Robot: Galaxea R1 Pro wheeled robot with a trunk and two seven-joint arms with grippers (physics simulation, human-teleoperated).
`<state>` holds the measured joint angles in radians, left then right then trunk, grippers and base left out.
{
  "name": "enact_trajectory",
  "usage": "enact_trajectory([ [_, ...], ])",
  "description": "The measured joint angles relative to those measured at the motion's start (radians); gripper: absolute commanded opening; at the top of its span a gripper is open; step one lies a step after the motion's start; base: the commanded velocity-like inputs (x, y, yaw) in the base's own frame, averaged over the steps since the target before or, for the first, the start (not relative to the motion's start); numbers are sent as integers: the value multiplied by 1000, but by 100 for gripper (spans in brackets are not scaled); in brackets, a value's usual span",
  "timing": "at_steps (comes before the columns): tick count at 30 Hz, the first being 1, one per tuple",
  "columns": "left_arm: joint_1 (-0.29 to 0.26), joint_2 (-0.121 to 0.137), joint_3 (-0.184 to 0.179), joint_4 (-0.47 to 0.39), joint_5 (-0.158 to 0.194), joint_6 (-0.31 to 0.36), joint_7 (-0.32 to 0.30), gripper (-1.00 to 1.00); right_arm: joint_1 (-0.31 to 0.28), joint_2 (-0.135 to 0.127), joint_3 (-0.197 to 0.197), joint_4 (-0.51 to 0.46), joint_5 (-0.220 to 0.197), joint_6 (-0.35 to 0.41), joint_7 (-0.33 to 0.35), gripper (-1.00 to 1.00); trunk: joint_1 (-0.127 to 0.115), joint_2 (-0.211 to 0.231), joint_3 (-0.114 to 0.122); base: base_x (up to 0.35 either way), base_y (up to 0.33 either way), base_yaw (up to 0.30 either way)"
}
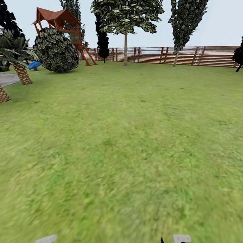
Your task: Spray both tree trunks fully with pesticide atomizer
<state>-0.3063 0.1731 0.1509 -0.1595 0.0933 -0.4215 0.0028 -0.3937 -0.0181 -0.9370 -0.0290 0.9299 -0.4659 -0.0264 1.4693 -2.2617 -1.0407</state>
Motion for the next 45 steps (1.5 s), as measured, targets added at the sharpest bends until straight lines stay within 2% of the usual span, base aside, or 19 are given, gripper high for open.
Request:
enact_trajectory([
  [45,0,-2,-1,0,-1,0,-4,-100,0,0,0,0,0,0,0,100,0,0,0,300,-168,0],
])
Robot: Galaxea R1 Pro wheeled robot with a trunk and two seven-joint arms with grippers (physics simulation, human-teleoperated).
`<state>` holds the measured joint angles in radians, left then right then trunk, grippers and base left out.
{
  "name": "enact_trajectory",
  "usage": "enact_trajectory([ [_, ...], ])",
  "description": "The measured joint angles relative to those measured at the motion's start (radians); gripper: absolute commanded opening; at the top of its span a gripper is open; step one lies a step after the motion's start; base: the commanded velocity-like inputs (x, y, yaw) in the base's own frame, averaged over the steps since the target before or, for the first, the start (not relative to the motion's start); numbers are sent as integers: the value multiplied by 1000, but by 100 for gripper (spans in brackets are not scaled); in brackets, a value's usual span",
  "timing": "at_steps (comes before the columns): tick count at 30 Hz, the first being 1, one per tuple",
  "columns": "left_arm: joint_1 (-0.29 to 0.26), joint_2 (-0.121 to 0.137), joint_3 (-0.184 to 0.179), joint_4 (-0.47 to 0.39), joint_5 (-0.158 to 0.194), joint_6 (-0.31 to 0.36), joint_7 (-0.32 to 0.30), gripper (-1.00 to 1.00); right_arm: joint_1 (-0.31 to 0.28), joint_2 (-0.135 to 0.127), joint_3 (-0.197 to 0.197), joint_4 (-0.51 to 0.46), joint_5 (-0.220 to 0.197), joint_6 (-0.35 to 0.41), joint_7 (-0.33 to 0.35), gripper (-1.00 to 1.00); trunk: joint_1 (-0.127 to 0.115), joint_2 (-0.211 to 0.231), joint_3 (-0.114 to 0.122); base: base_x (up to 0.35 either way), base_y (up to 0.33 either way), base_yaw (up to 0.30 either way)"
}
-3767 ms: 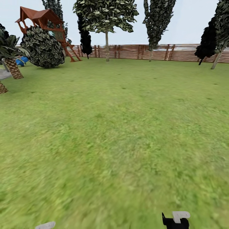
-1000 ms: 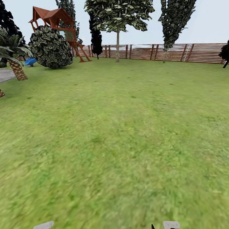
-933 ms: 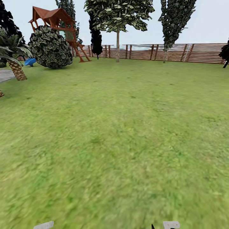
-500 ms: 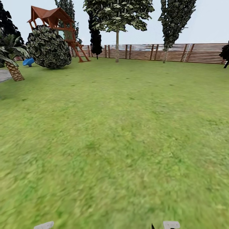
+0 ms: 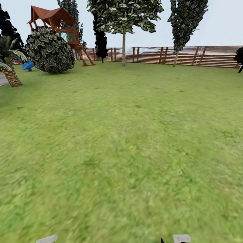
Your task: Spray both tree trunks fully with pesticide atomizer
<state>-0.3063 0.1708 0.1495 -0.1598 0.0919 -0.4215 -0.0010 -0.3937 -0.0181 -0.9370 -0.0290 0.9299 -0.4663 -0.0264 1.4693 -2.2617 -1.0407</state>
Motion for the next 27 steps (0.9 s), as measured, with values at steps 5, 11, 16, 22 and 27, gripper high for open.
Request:
enact_trajectory([
  [5,0,1,0,1,0,0,2,-100,0,0,0,0,0,0,0,100,0,0,0,300,-168,0],
  [11,0,2,0,0,0,0,3,-100,0,0,0,0,0,0,0,100,0,0,0,300,-168,0],
  [16,0,2,0,0,0,0,3,-100,0,0,0,0,0,0,0,100,0,0,0,300,-168,0],
  [22,0,2,0,0,0,0,3,-100,0,0,0,0,0,0,0,100,0,0,0,300,-168,0],
  [27,0,2,0,0,0,0,3,-100,0,0,0,0,0,0,0,100,0,0,0,300,-168,0],
])
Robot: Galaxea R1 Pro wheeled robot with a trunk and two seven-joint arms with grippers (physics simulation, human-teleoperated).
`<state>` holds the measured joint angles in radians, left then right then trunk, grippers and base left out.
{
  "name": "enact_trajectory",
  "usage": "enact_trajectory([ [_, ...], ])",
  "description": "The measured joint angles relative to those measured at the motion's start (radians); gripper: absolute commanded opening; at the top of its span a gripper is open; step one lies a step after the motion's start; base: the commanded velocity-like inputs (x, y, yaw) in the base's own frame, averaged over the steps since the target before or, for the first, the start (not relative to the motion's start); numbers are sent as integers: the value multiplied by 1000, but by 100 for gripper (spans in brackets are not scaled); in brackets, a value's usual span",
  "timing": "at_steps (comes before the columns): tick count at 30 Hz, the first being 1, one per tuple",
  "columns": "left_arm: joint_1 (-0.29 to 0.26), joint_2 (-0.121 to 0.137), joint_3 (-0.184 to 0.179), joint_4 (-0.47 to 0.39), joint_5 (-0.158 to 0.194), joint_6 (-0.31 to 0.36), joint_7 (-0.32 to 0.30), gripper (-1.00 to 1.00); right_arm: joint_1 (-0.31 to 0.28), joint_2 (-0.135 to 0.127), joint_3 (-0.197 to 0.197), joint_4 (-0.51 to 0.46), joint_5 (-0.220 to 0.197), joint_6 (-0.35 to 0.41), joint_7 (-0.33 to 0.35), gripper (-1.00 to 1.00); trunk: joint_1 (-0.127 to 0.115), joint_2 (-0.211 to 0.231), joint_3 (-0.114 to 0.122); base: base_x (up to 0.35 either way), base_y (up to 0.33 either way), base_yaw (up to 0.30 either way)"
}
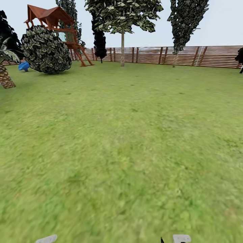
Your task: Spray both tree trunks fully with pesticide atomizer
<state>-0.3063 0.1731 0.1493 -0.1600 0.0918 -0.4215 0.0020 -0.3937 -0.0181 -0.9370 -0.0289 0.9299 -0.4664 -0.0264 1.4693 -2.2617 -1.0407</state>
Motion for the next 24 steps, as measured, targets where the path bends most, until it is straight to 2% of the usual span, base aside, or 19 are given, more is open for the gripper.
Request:
enact_trajectory([
  [24,0,2,1,0,1,1,0,-100,0,0,0,0,0,0,0,100,0,0,0,303,-158,0],
])
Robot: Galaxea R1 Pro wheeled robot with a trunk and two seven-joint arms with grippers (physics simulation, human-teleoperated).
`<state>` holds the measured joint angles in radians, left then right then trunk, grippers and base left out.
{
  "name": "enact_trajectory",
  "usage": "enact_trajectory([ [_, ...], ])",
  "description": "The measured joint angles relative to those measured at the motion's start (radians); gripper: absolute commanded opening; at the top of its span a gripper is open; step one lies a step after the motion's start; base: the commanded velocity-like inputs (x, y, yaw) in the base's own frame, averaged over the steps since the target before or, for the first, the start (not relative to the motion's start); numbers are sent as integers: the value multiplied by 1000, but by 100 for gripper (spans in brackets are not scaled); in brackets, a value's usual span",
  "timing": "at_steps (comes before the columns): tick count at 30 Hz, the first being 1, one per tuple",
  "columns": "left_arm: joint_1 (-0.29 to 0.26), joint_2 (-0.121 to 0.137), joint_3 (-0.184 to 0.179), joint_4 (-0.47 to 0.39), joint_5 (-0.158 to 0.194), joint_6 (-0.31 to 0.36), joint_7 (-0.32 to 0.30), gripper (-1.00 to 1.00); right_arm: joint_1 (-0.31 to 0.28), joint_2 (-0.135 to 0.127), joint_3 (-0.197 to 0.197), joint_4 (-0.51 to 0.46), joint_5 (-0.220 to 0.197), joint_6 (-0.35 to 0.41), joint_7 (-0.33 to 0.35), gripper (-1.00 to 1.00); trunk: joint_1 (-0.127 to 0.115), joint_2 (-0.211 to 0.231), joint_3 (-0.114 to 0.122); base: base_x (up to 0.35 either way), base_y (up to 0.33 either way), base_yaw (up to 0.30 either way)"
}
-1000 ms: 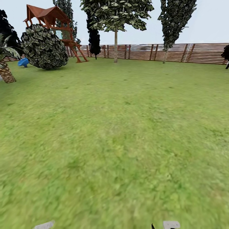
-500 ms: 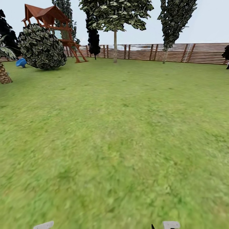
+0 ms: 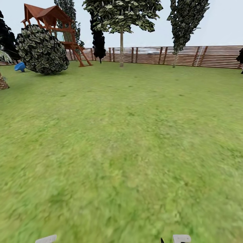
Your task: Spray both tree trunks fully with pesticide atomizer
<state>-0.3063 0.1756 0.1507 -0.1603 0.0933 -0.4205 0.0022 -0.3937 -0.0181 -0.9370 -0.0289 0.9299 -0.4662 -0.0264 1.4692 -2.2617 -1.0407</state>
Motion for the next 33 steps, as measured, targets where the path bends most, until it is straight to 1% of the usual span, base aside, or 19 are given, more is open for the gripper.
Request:
enact_trajectory([
  [33,0,1,0,0,0,-1,0,-100,0,0,0,0,0,0,0,100,0,0,0,341,-1,0],
])
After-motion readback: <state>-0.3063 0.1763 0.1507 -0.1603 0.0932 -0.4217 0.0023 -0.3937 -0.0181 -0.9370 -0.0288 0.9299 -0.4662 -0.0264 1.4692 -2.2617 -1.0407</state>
